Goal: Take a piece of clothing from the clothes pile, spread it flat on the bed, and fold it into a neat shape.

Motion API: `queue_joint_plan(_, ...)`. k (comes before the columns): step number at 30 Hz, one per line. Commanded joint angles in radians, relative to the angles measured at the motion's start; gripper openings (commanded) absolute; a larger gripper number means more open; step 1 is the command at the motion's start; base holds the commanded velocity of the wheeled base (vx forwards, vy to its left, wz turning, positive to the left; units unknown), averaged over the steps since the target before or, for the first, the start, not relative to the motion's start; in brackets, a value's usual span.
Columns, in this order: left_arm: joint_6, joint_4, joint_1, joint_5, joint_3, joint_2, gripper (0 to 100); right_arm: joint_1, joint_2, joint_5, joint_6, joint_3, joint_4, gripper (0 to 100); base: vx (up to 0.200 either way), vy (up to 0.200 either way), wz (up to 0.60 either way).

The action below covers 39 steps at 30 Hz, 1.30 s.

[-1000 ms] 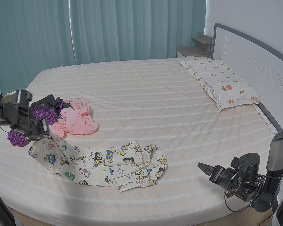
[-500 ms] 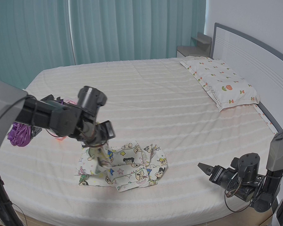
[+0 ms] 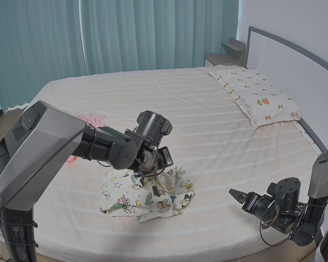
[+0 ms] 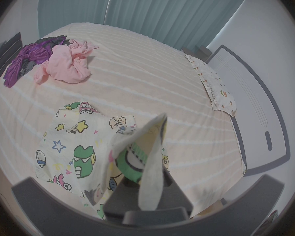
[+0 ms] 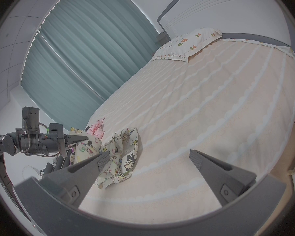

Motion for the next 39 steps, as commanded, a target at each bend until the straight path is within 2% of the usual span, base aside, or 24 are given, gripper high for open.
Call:
queue_joint_plan(1,-0.025,-0.001,-0.002,-0.001,-0.055,0.061,100,0.0,0.003,0.0,0.0,0.001,-0.018,100,0.0,0.0,0.0)
queue_joint_plan(8,-0.038,0.008,-0.002,-0.017,-0.033,0.061,100,0.0,0.008,0.0,0.0,0.001,-0.018,100,0.0,0.0,0.0)
queue_joint_plan(13,-0.039,-0.001,0.004,-0.019,0.056,0.021,100,0.002,0.008,0.0,0.0,0.002,-0.018,100,0.0,0.0,0.0)
queue_joint_plan(17,-0.068,-0.09,0.068,-0.076,0.235,-0.08,100,0.003,0.008,0.002,0.0,0.004,-0.018,100,0.0,0.0,0.0)
queue_joint_plan(18,-0.068,-0.09,0.068,-0.076,0.235,-0.08,100,0.003,0.008,0.002,0.0,0.004,-0.018,100,0.0,0.0,0.0)
queue_joint_plan(19,-0.07,-0.2,0.121,-0.125,0.34,-0.135,100,0.003,0.009,0.002,0.0,0.004,-0.018,100,0.0,0.0,0.0)
queue_joint_plan(20,-0.07,-0.2,0.121,-0.125,0.34,-0.135,100,0.003,0.009,0.002,0.0,0.004,-0.018,100,0.0,0.0,0.0)
queue_joint_plan(22,-0.085,-0.329,0.187,-0.185,0.496,-0.235,100,0.005,0.012,0.002,0.0,0.004,-0.018,100,0.0,0.0,0.0)
queue_joint_plan(26,-0.104,-0.426,0.257,-0.268,0.697,-0.358,100,0.006,0.014,0.002,0.0,0.004,-0.018,100,0.0,0.0,0.0)
queue_joint_plan(29,-0.11,-0.493,0.329,-0.375,0.847,-0.434,100,0.013,0.012,0.0,-0.002,0.004,-0.018,100,-0.2,0.0,0.0)
queue_joint_plan(33,-0.139,-0.533,0.411,-0.516,0.958,-0.487,100,0.014,0.012,0.0,0.0,0.005,-0.018,100,-0.15,0.0,0.0)
queue_joint_plan(34,-0.139,-0.533,0.411,-0.516,0.958,-0.487,100,0.014,0.012,0.0,0.0,0.005,-0.018,100,0.0,0.0,0.0)
queue_joint_plan(35,-0.142,-0.542,0.449,-0.574,0.988,-0.494,100,0.014,0.014,0.0,0.0,0.005,-0.018,100,0.0,0.0,0.0)
queue_joint_plan(39,-0.14,-0.562,0.486,-0.599,0.99,-0.494,100,0.019,0.014,0.0,0.0,0.005,-0.018,100,0.0,0.0,0.0)
